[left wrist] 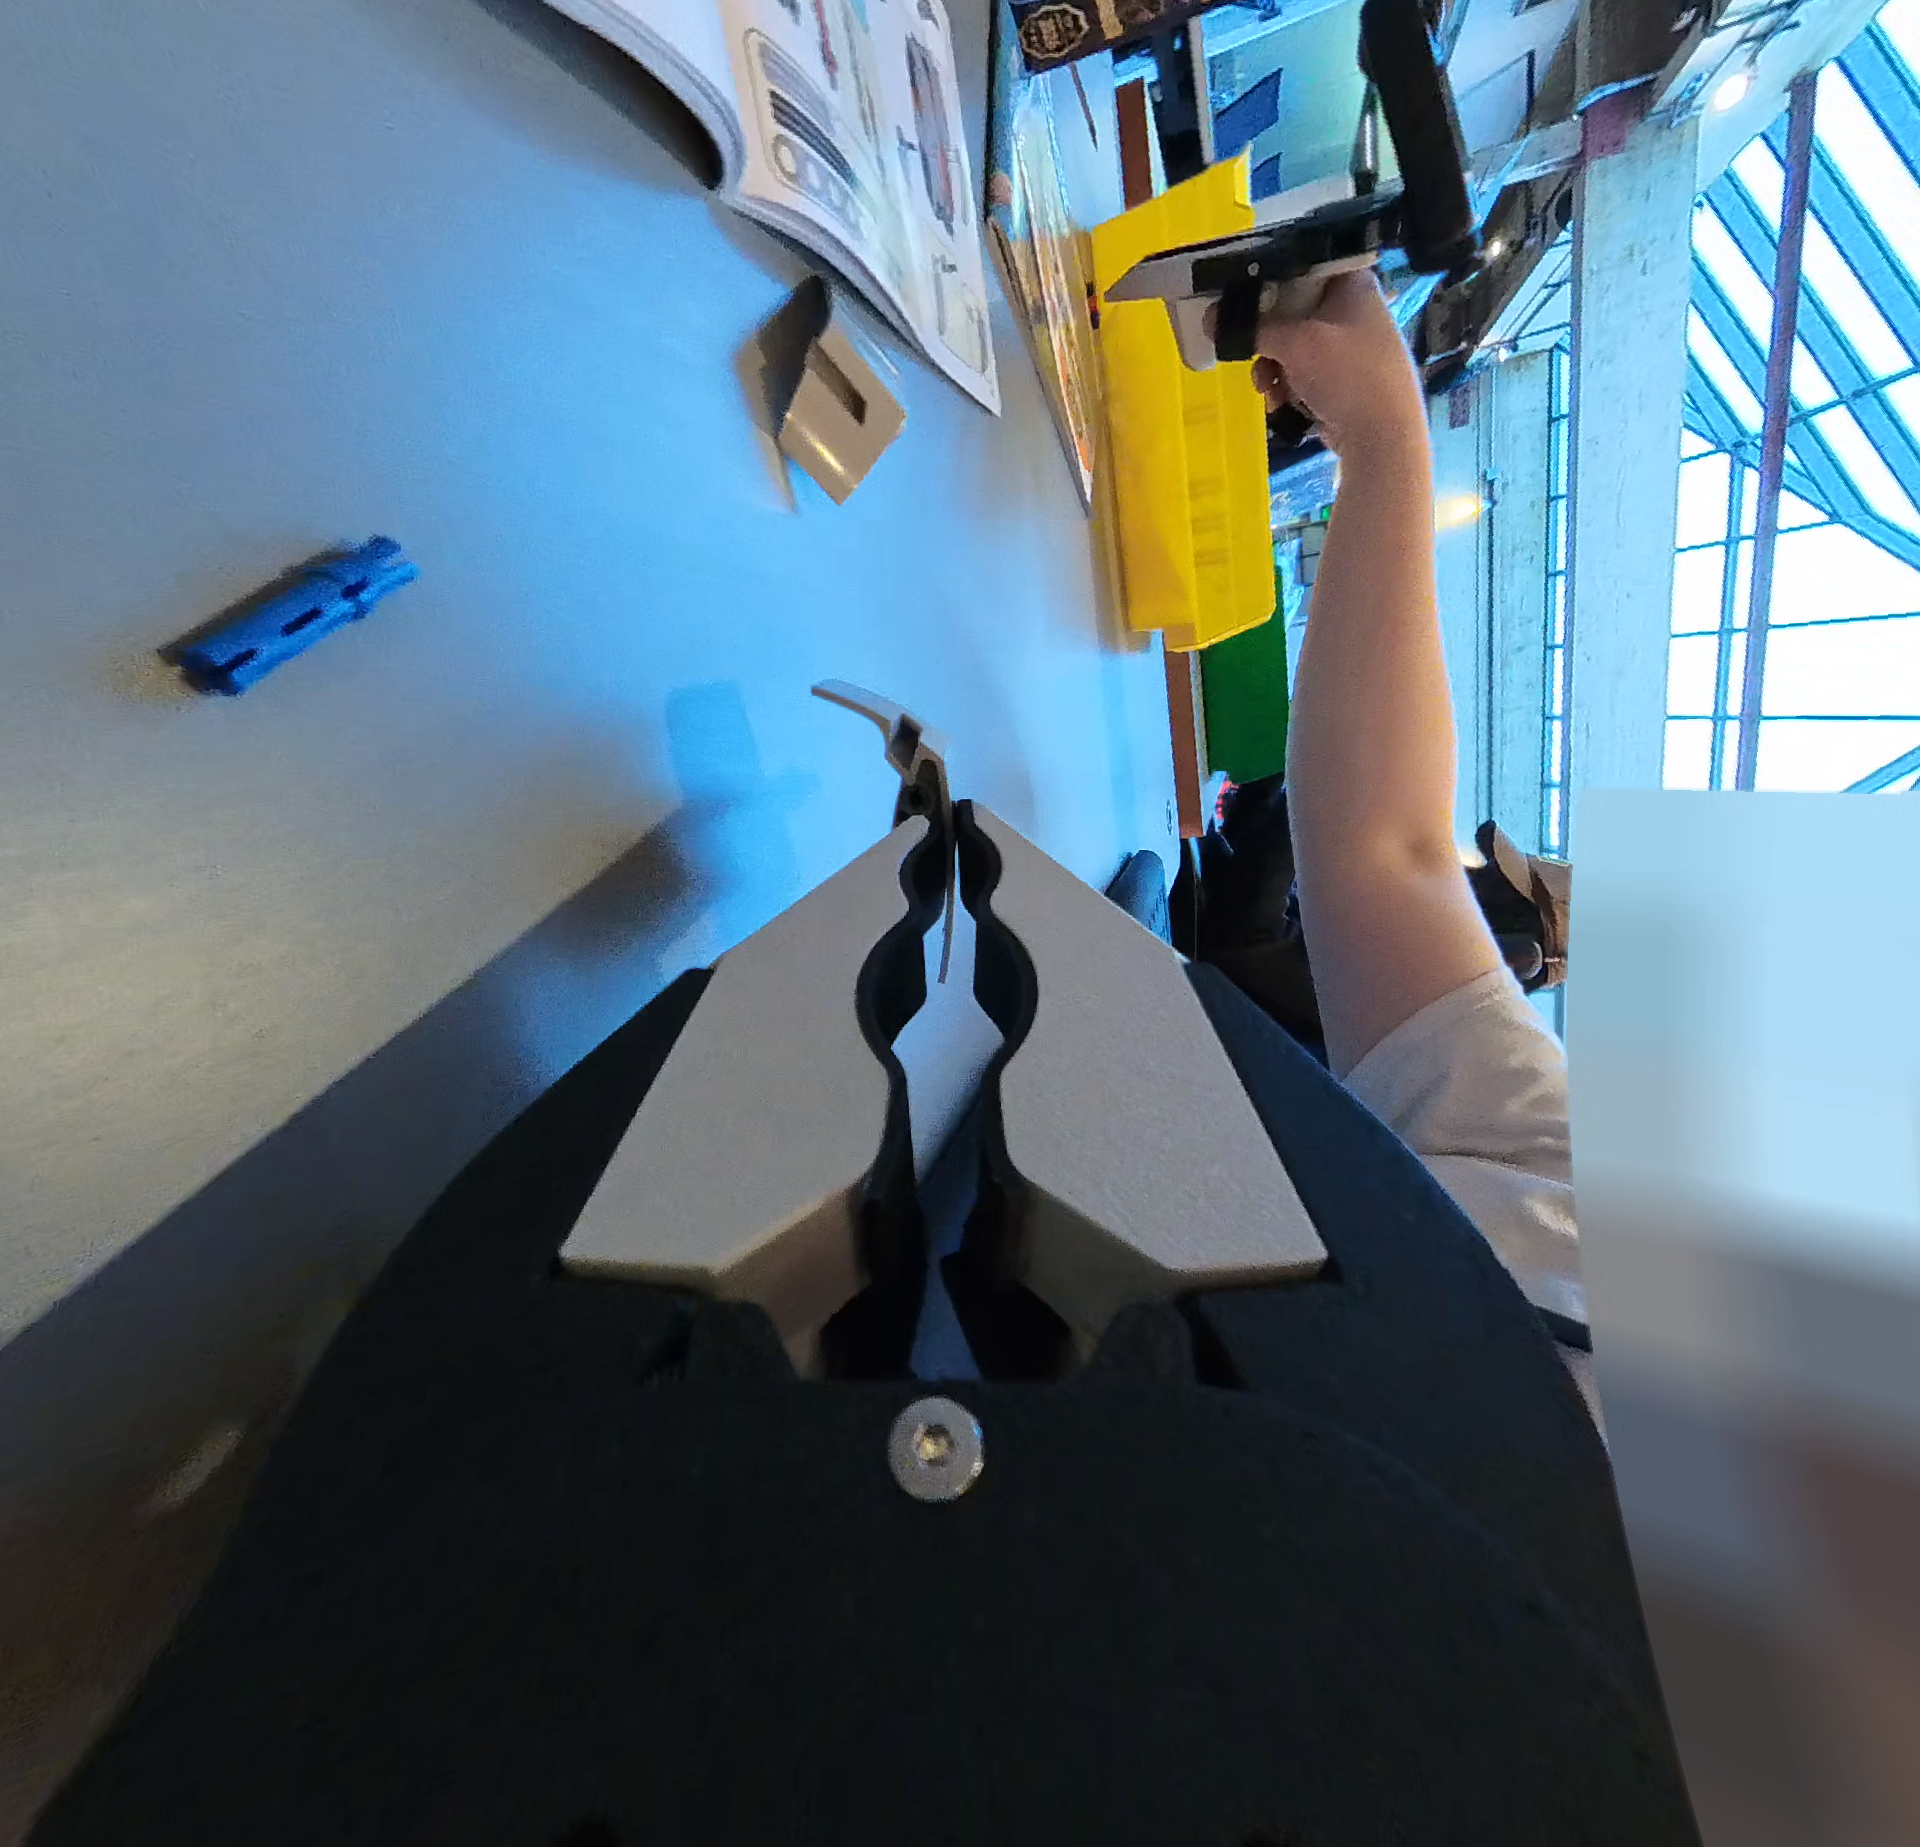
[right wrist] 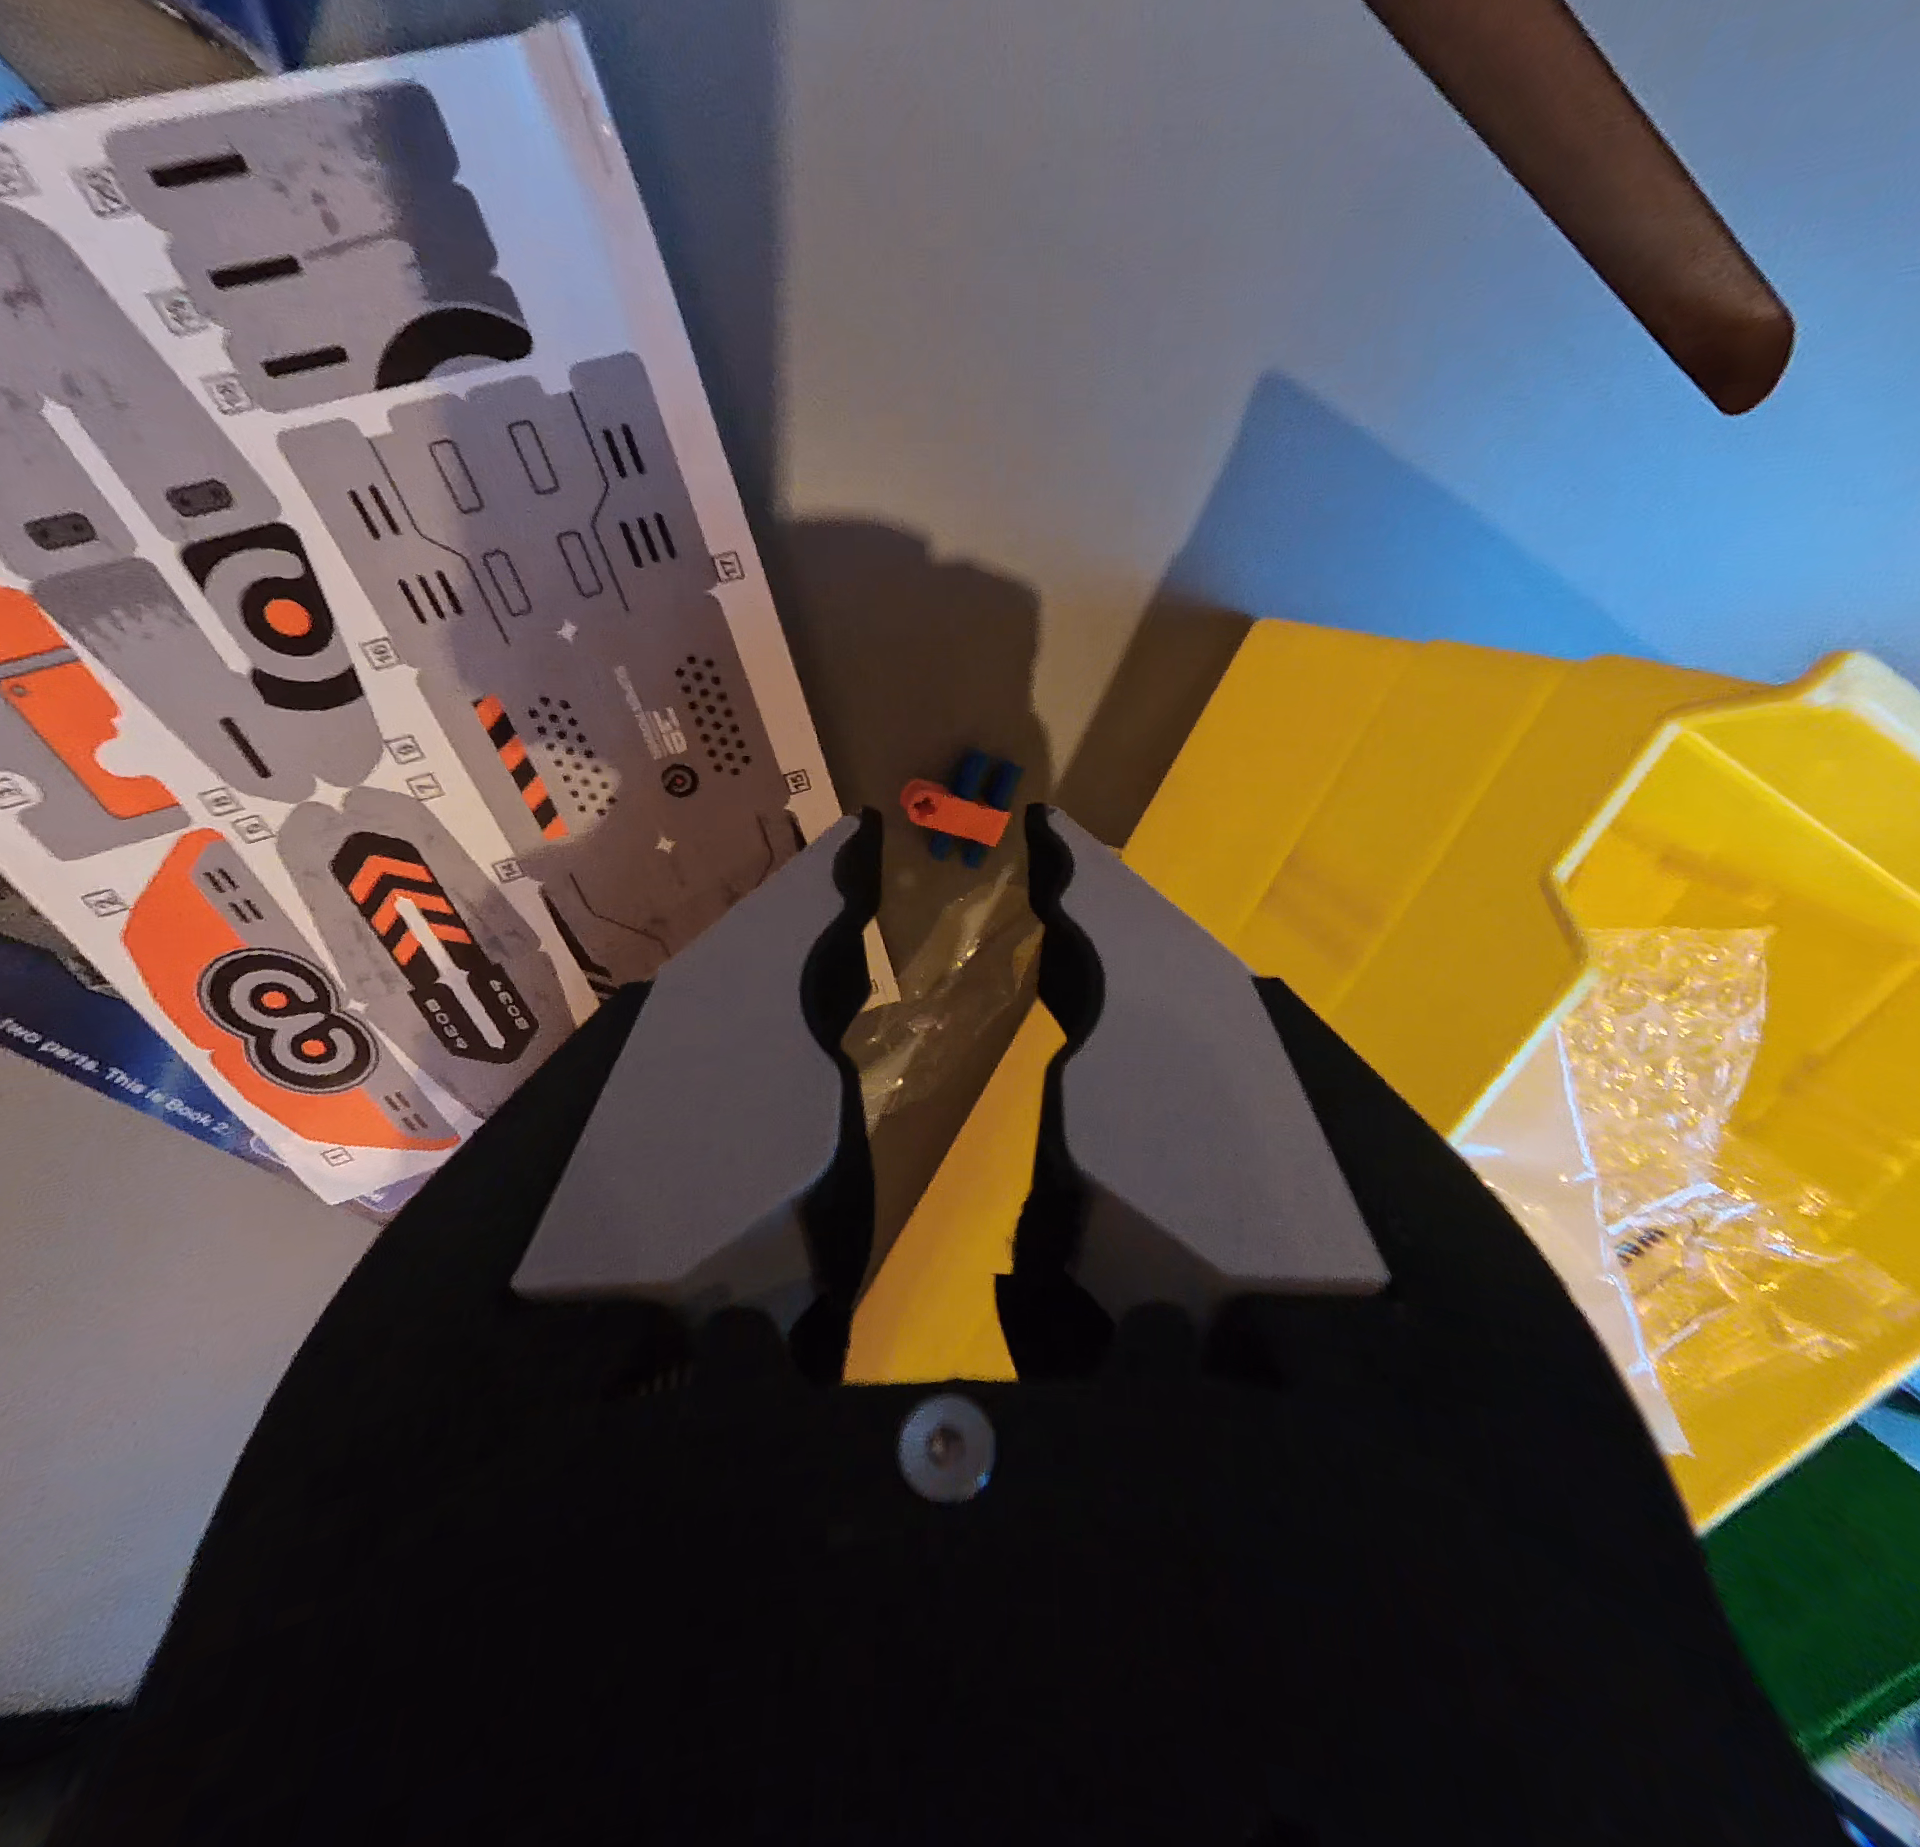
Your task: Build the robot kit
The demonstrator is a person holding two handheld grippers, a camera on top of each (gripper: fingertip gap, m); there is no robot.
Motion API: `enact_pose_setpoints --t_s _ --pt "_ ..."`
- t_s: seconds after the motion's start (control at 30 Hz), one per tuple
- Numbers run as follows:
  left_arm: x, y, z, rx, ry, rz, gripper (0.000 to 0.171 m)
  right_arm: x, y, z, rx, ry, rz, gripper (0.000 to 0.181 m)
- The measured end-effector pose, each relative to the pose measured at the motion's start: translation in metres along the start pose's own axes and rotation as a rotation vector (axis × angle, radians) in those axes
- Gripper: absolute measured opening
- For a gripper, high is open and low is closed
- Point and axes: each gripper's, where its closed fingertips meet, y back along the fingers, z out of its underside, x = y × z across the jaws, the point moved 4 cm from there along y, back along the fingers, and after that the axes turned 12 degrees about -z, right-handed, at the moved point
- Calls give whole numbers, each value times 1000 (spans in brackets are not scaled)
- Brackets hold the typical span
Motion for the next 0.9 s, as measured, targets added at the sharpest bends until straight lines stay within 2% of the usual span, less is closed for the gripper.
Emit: enact_pose_setpoints --t_s 0.13,0.23,0.5,0.6,0.67,0.77,0.9 --pt "-6 -1 0 -6 21 -23 0 3 -6 1 -59 -12 22 31" --pt "-9 -3 1 -51 47 -19 0 3 -11 3 -69 -54 -22 30" --pt "-19 0 -2 -125 125 32 0 0 -16 6 -17 -196 -192 23" --pt "-22 4 -1 -158 106 19 0 0 -16 6 -11 -183 -188 23" --pt "-22 6 -2 -154 98 28 3 0 -16 5 -4 -173 -185 22" --pt "-24 10 -3 -147 90 19 19 0 -15 5 6 -161 -164 22" --pt "-28 17 -4 -129 85 -28 23 -1 -11 4 33 -120 -122 21"
